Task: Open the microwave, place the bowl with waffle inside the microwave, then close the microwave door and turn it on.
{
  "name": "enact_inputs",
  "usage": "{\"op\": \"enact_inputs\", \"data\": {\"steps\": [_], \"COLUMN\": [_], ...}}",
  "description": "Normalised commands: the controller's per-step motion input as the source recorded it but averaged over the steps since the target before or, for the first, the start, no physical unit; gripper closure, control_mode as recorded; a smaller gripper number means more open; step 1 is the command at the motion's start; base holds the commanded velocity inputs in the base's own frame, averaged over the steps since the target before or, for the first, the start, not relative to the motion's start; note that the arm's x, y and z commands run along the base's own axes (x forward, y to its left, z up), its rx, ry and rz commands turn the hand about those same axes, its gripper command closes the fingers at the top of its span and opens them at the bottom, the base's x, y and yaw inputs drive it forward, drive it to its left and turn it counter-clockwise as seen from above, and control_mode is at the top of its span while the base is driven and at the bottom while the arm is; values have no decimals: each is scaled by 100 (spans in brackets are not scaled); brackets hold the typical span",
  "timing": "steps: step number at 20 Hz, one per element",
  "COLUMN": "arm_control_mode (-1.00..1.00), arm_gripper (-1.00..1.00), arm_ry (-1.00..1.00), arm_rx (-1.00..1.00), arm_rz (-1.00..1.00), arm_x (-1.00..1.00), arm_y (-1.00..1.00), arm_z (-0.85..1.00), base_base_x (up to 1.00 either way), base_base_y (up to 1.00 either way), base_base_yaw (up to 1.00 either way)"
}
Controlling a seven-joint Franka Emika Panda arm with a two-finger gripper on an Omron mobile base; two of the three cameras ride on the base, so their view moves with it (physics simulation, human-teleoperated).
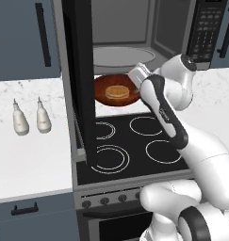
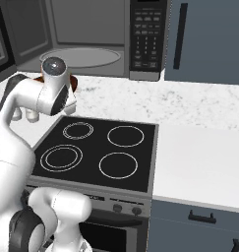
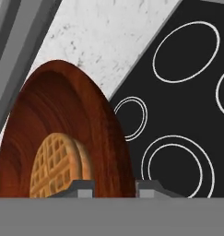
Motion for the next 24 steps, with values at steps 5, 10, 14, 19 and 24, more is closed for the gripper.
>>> {"op": "enact_inputs", "data": {"steps": [5,10,14,19,24], "arm_control_mode": [-100,-100,-100,-100,-100], "arm_gripper": [100,100,100,100,100], "arm_ry": [0,-14,-21,-18,0], "arm_rx": [0,0,0,1,4], "arm_rz": [0,0,0,0,-6], "arm_x": [0,-32,-98,-44,11], "arm_y": [-2,-25,-26,-32,-39], "arm_z": [2,47,55,79,78], "base_base_x": [0,0,0,0,0], "base_base_y": [0,0,0,0,0], "base_base_yaw": [0,0,0,0,0]}}
